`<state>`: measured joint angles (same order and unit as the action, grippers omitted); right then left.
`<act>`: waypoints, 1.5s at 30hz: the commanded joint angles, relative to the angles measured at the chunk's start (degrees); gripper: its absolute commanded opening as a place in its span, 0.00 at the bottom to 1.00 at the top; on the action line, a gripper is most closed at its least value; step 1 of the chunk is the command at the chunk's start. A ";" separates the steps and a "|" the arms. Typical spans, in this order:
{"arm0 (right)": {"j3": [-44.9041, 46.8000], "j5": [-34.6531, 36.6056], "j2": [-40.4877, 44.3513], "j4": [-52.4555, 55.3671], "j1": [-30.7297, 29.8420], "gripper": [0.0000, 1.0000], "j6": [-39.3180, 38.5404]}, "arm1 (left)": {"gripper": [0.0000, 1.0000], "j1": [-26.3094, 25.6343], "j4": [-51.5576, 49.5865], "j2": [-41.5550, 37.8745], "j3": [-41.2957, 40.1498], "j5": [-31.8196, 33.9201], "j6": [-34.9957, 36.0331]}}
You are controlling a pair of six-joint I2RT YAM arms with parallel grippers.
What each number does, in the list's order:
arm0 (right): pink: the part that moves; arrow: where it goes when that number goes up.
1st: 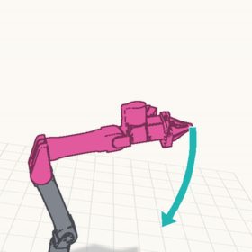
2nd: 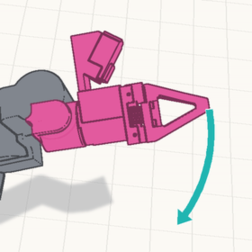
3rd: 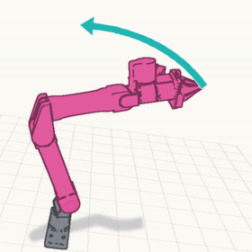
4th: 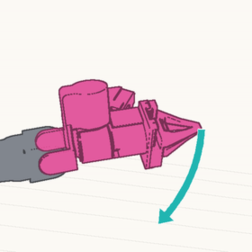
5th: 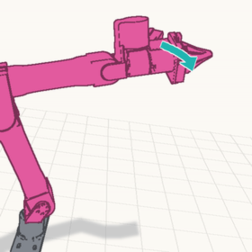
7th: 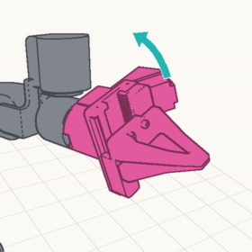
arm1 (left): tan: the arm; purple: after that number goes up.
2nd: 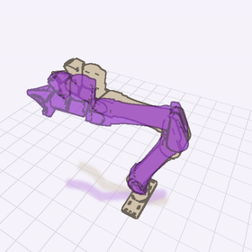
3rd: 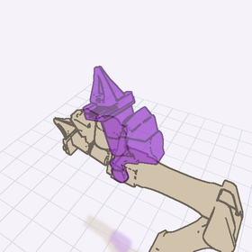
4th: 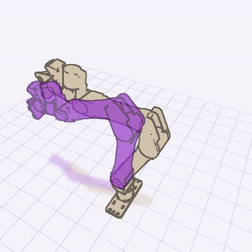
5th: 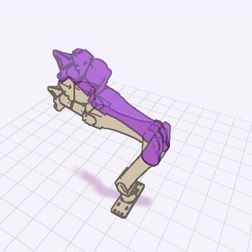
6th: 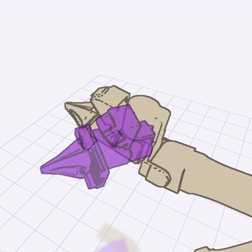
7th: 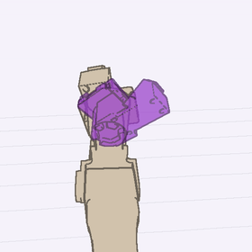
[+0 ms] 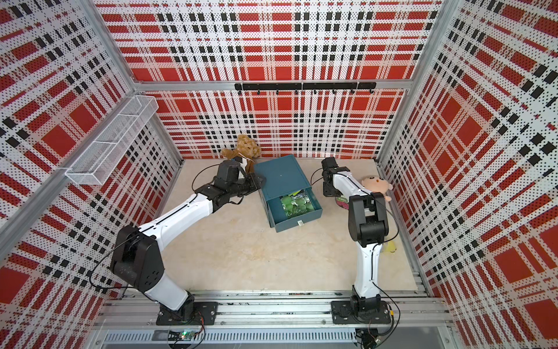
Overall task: Take the seed bags out of the drawer
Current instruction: Place the seed packet at the center of the board, then pick up the seed packet from the drawer.
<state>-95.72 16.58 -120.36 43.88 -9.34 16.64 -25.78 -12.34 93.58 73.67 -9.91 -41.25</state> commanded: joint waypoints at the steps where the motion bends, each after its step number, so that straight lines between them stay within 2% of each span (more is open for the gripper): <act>1: 2.57 -8.76 -0.36 -1.98 0.81 0.09 2.35 | 0.49 0.66 -10.42 1.78 -3.06 1.38 1.44; 6: 6.13 -11.54 2.93 -2.97 1.27 0.37 3.83 | 0.49 0.76 -10.42 1.11 -4.36 1.30 1.70; 10: 7.28 -11.68 7.39 -1.89 1.28 0.52 4.09 | 0.49 0.74 -10.41 1.01 -4.93 1.27 1.89; 13: 8.35 -11.16 12.68 -0.74 1.41 0.61 4.56 | 0.49 0.73 -10.39 0.85 -4.94 1.30 2.01; 19: 8.70 -9.85 24.11 3.91 1.43 0.66 6.07 | 0.50 0.74 -10.38 -0.19 -4.08 1.64 2.23; 20: 8.63 -9.92 26.26 4.87 1.41 0.71 6.30 | 0.51 0.72 -10.40 -0.46 -3.98 1.74 2.15; 26: 4.14 -11.10 35.19 12.00 -1.95 0.70 6.99 | 0.58 0.44 -10.58 -1.63 -4.25 2.31 2.23; 31: -5.03 -14.10 36.00 19.86 -12.31 0.67 8.23 | 0.59 -0.68 -10.92 -1.55 -4.41 2.87 2.41; 34: -7.26 -15.80 35.63 22.23 -17.97 0.66 10.24 | 0.58 -1.61 -10.90 -1.58 -3.88 3.36 2.15; 40: -4.97 -15.40 35.32 22.83 -25.51 0.68 13.05 | 0.58 -3.30 -10.94 -2.76 -1.89 4.39 0.79; 45: 0.03 -14.77 33.95 21.23 -27.95 0.65 13.02 | 0.58 -4.52 -10.95 -1.69 -1.46 4.10 0.41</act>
<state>-97.56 1.13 -85.25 64.40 -36.45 28.73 -28.99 -15.68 90.70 72.58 -5.61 -41.34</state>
